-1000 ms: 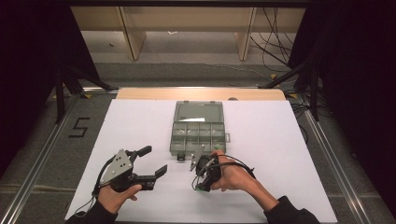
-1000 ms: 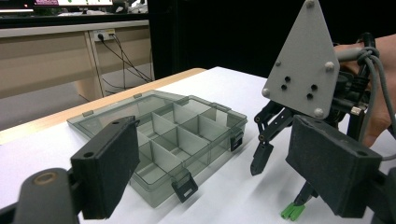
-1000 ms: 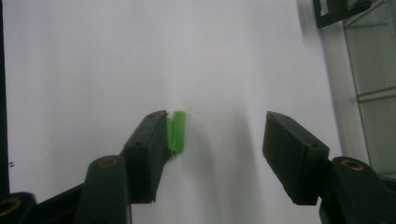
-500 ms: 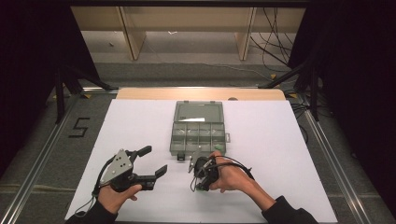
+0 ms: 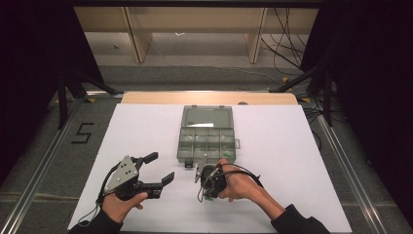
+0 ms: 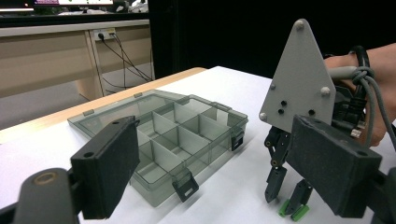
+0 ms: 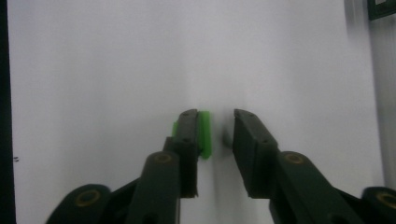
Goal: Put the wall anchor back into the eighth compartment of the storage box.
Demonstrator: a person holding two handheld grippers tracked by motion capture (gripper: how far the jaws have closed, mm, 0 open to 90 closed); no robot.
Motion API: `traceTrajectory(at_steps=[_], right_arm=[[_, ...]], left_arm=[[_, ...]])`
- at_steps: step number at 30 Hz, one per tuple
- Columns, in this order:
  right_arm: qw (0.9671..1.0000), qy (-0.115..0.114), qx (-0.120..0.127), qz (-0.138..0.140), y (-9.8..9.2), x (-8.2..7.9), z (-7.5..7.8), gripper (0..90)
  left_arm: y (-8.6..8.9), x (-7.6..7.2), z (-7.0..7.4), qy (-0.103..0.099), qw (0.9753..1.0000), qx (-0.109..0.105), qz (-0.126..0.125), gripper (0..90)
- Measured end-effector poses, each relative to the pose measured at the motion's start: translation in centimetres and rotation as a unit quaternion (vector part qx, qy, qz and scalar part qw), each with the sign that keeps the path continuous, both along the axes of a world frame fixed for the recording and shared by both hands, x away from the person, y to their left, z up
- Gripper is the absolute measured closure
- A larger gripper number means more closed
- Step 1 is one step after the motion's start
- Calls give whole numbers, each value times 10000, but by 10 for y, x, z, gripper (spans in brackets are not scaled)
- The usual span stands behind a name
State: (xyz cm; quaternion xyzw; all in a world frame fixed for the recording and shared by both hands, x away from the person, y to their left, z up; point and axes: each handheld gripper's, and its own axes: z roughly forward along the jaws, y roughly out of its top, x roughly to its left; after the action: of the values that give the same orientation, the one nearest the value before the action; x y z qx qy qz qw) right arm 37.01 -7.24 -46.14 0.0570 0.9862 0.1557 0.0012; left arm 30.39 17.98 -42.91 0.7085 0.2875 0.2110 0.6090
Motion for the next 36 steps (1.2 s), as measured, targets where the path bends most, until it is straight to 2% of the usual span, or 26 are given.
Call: traceTrajectory(at_steps=[6, 15, 21, 29, 30, 32, 36], right_arm=[[10000, 7, -45, 80, 1, 0, 0, 841], [10000, 0, -54, 31, 2, -1, 1, 847], [9999, -42, 94, -59, -3, 3, 6, 850], [9990, -164, 312, -280, -16, 13, 21, 850], [9991, -124, 300, -278, -17, 14, 24, 850], [9982, -237, 416, -363, -21, 17, 29, 850], [9968, -315, 556, -478, -29, 24, 38, 850]], left_arm=[[0, 0, 0, -5, 10000, 4, -1, 161], [0, 0, 0, -11, 10000, 5, -7, 161], [0, 0, 0, -23, 10000, 14, -11, 161], [0, 0, 0, -16, 10000, 32, -11, 161], [0, 0, 0, -17, 10000, 34, -14, 161], [0, 0, 1, -24, 10000, 12, -9, 161], [0, 0, 1, -28, 10000, 6, -22, 162]])
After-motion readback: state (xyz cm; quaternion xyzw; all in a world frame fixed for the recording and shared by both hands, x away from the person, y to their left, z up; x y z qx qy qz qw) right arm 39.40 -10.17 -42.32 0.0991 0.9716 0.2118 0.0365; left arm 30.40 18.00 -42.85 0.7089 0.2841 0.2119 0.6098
